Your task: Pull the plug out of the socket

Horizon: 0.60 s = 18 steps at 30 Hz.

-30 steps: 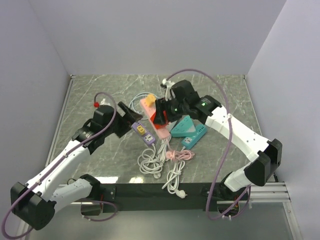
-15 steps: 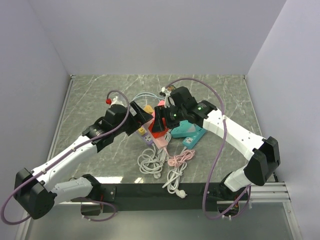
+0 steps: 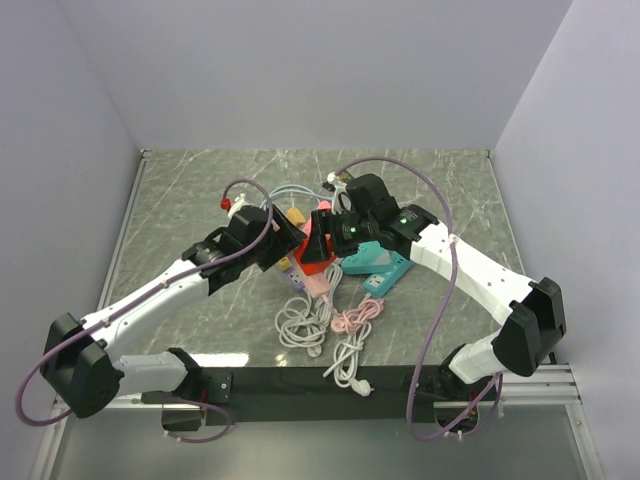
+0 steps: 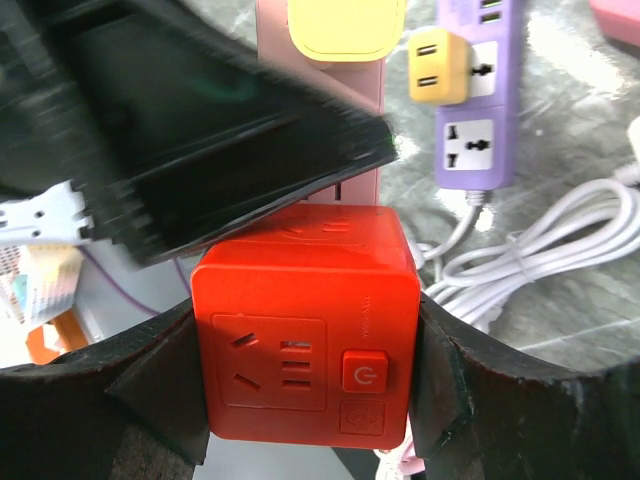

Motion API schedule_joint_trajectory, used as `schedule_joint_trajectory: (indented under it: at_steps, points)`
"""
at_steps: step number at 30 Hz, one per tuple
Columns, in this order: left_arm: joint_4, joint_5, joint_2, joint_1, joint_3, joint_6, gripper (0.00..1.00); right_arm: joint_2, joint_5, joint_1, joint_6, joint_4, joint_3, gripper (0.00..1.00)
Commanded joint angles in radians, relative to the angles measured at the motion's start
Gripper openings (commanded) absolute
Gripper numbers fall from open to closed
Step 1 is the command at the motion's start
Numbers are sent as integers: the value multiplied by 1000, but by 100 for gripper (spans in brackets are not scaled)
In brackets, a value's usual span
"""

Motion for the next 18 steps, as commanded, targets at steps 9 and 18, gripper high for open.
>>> schedule_joint_trajectory:
  at_steps: [9, 18]
  points:
    - [71, -11, 19, -8, 23, 15, 5, -94, -12, -3, 70, 137, 1, 0]
    - [37, -18, -3, -7, -28, 115, 0, -183, -2, -208, 12, 34, 36, 0]
